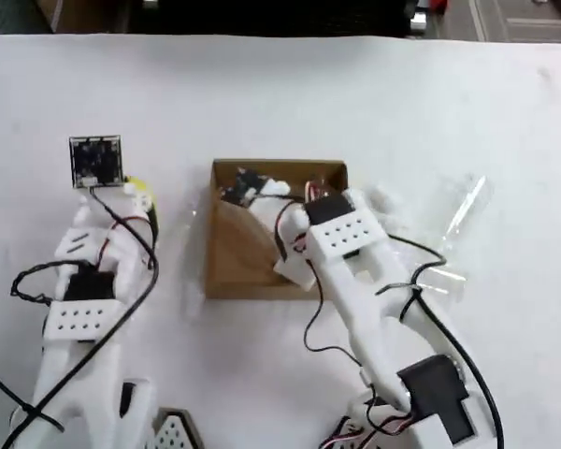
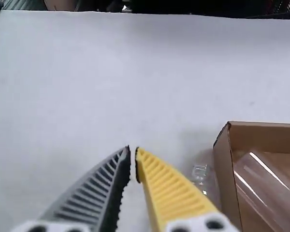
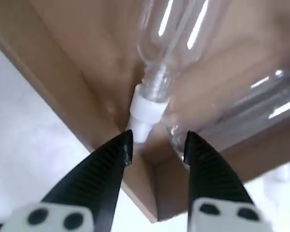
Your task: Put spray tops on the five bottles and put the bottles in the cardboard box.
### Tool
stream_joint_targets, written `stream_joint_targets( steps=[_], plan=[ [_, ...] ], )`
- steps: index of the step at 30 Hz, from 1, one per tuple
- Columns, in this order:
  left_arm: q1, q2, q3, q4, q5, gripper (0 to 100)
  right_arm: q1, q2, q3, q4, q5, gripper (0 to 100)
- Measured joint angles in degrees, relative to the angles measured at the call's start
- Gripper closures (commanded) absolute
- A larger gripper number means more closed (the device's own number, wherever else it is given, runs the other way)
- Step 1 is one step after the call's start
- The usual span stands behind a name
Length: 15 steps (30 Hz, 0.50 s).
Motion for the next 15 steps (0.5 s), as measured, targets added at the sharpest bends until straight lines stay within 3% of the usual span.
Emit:
stream_joint_targets(
  steps=[5, 15],
  plan=[
    [0.00, 0.00, 0.00, 0.00, 0.00, 97, -0.18, 2.55, 2.37, -5.01, -0.53, 83.3],
    [0.00, 0.00, 0.00, 0.00, 0.00, 97, -0.18, 6.07, 2.37, -5.10, -0.88, 83.7]
  ],
)
